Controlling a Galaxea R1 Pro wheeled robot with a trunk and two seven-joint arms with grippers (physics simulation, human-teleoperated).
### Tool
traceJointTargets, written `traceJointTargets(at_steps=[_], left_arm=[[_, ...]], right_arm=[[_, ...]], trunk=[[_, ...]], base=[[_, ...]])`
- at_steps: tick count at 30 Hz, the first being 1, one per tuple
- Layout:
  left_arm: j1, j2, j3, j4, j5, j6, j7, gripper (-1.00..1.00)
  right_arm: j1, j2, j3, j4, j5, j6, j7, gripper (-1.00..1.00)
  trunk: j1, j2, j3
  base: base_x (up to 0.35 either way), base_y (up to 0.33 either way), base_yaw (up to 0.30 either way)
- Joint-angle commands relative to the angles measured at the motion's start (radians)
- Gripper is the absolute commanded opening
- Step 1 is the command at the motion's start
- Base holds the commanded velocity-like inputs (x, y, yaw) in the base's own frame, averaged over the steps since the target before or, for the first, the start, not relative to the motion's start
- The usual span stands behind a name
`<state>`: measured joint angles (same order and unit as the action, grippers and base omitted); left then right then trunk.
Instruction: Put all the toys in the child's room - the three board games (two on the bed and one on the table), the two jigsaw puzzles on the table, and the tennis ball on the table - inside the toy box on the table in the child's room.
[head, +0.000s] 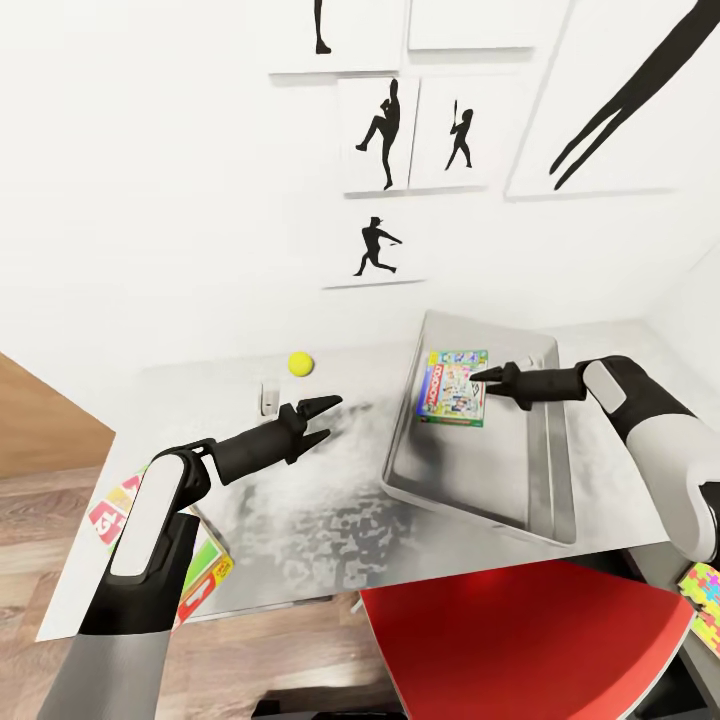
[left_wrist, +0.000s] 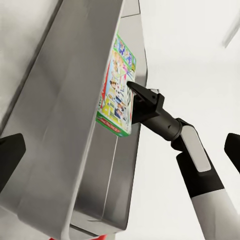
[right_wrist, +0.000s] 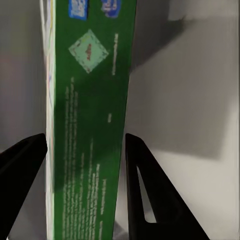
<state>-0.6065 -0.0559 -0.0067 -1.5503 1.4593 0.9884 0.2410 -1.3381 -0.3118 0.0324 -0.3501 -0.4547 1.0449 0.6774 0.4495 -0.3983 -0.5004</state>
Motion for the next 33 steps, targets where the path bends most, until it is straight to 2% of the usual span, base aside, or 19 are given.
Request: traceJointTargets(at_steps=[1,18,19,33], left_arm=[[-0.001,-0.001,0.001,-0.001,0.010,0.003,0.010,1.00],[-0.001,-0.001,0.001,-0.001,0.010,0.003,0.011,1.00],[-0.001,-0.001,0.001,-0.001,0.010,0.003,0.011,1.00],[-0.001,-0.001,0.000,-0.001,0.010,0.003,0.011,1.00]], right_arm=[[-0.001,-0.001,0.003,0.001,0.002,0.002,0.007,-1.00],[-0.003,-0.001,-0.013,0.005,0.002,0.002,-0.016,-1.00],[-0.003,-0.001,-0.014,0.005,0.002,0.002,-0.019,1.00],[-0.003,0.001,-0.030,0.005,0.002,0.002,-0.043,1.00]], trunk=[[0.001,-0.002,-0.001],[0.001,-0.002,-0.002],[0.001,-0.002,-0.002],[0.001,-0.002,-0.002]], base=[[0.000,0.000,0.000],[0.000,0.000,0.000],[0.000,0.000,0.000],[0.000,0.000,0.000]])
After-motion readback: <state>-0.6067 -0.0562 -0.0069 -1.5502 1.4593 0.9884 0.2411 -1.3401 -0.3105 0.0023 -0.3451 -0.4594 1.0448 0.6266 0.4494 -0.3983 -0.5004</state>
